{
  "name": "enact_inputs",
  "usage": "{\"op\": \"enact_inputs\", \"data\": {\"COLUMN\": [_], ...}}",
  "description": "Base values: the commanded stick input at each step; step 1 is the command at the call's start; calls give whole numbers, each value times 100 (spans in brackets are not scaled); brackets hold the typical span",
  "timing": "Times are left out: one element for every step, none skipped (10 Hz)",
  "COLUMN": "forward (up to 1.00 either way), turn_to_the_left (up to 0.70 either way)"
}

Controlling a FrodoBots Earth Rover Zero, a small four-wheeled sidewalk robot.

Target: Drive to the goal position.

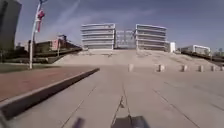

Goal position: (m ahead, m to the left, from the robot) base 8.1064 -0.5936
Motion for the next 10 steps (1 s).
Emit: {"op": "enact_inputs", "data": {"forward": [70, 70, 70, 70, 70, 70, 70, 70, 70, 70], "turn_to_the_left": [0, 0, 0, 0, 0, 0, 0, 0, 0, 0]}}
